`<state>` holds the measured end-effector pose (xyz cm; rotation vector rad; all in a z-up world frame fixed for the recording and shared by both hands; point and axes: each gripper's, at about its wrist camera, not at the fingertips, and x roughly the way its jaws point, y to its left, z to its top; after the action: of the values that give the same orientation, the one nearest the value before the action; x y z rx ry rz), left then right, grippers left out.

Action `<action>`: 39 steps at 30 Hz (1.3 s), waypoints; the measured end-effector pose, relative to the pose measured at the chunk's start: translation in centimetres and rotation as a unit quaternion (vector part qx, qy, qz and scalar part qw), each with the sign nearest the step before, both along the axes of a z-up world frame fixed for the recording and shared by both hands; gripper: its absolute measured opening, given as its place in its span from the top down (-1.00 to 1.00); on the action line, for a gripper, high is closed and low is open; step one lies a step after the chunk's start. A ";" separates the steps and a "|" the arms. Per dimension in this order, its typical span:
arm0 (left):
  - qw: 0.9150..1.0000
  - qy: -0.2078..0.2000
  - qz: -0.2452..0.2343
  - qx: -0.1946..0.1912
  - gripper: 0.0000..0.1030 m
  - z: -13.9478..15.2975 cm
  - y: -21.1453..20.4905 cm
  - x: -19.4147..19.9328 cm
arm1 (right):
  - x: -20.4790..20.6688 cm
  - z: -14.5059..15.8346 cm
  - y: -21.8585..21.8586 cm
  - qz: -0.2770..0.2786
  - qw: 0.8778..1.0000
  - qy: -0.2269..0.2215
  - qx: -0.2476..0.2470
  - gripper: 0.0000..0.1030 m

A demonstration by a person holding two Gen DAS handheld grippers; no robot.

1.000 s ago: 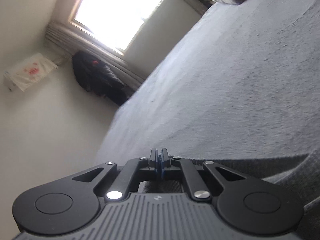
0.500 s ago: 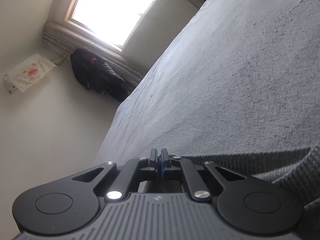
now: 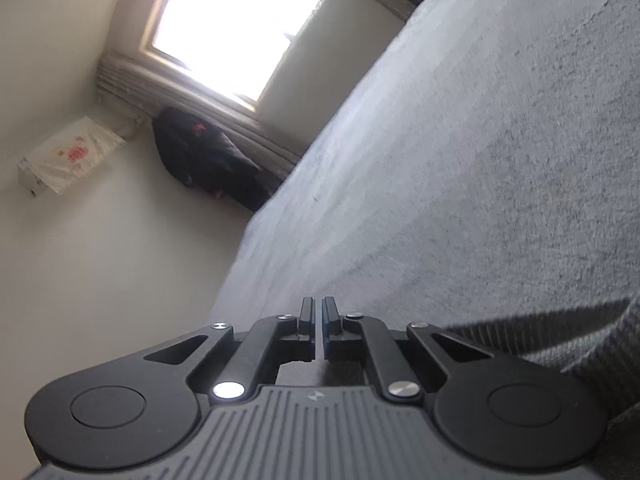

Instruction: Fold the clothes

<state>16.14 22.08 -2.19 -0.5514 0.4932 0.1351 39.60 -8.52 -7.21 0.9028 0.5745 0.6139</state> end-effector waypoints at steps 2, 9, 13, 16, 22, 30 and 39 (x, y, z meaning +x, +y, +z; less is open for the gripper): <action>0.999 0.003 0.020 0.028 0.93 0.1 0.7 0.8 | 0.0 0.2 -0.1 -0.003 1.000 -0.006 -0.002 0.91; 0.991 0.093 0.094 -0.028 0.92 -3.3 3.6 3.6 | 0.3 1.0 0.0 -0.011 0.997 0.012 -0.073 0.75; 0.990 0.053 0.101 -0.079 0.36 -4.0 4.1 3.5 | 0.5 1.5 0.0 -0.007 0.993 0.011 -0.116 0.24; 0.989 0.011 0.090 -0.117 -0.17 -4.6 4.5 3.0 | 0.2 1.7 0.7 0.003 0.987 -0.005 -0.163 0.23; 0.989 -0.007 0.086 -0.122 -0.15 -4.6 5.3 2.7 | -0.6 1.9 2.3 0.031 0.967 -0.042 -0.248 0.23; 0.982 -0.024 0.054 -0.181 0.22 -6.4 7.6 3.2 | 0.9 1.5 5.1 0.033 0.946 -0.045 -0.318 0.22; 0.993 -0.052 0.057 -0.089 0.95 -5.0 5.5 3.3 | -1.4 2.6 5.2 -0.016 0.932 -0.133 -0.336 0.90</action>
<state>19.44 27.59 -7.16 -0.7585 0.3751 0.1710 38.17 -3.28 -4.64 0.1760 0.4751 0.4513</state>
